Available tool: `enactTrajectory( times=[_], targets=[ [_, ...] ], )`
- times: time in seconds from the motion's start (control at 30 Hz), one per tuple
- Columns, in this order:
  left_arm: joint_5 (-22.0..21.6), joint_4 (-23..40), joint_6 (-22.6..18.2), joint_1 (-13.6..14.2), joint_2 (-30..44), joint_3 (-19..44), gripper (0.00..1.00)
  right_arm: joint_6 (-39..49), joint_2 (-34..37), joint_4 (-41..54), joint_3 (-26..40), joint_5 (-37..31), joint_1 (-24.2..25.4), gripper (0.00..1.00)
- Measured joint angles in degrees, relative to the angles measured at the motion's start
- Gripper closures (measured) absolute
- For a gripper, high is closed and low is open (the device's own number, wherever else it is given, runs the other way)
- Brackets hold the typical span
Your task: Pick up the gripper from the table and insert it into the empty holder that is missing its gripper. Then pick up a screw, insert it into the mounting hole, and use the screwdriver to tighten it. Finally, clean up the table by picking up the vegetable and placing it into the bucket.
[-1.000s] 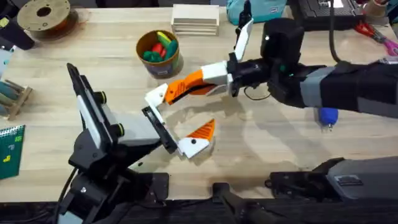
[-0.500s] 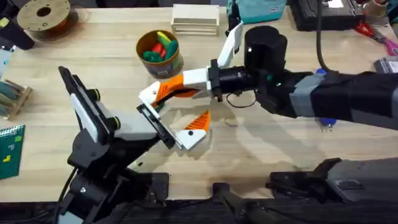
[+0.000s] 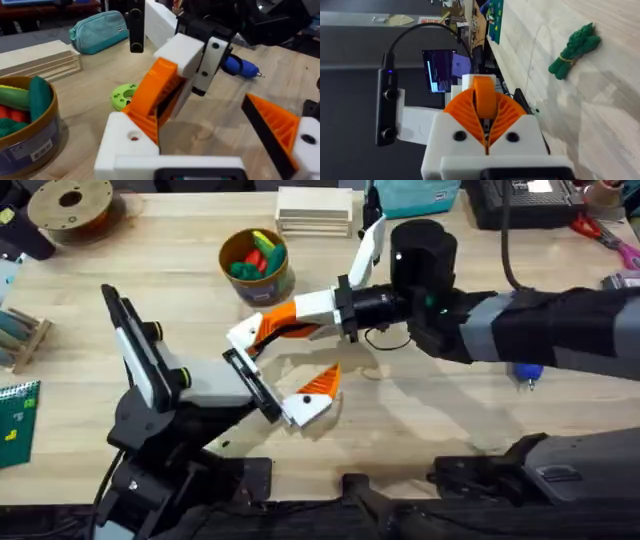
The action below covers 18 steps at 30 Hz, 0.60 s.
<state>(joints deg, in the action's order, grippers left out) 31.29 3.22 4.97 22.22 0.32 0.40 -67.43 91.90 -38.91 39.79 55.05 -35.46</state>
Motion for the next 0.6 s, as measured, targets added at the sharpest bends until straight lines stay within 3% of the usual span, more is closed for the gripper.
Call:
enactTrajectory(
  times=[0.3, 0.37, 0.43, 0.53, 0.6],
  targets=[
    [0.41, 0.02, -0.02, -0.09, 0.00, 0.00, 0.013, 0.41, 0.00, 0.08, 0.00, 0.30, 0.02, 0.988],
    [0.43, 0.02, -0.22, -0.09, 0.00, 0.00, 0.013, 0.56, 0.24, -0.48, 0.00, 0.74, 0.02, 0.935],
    [2.00, -0.02, -0.55, -0.07, 0.00, 0.00, 0.013, 0.58, 0.82, -1.70, 0.00, 1.60, -0.06, 0.759],
    [6.28, 0.00, -1.42, 0.42, -0.11, 0.02, 0.014, 0.82, 1.94, -3.33, 0.02, 3.36, -0.93, 0.320],
    [10.78, 0.14, -1.92, 1.90, -0.07, 0.02, 0.014, 1.03, 2.25, -3.85, 0.02, 4.54, -2.43, 0.191]
  ],
)
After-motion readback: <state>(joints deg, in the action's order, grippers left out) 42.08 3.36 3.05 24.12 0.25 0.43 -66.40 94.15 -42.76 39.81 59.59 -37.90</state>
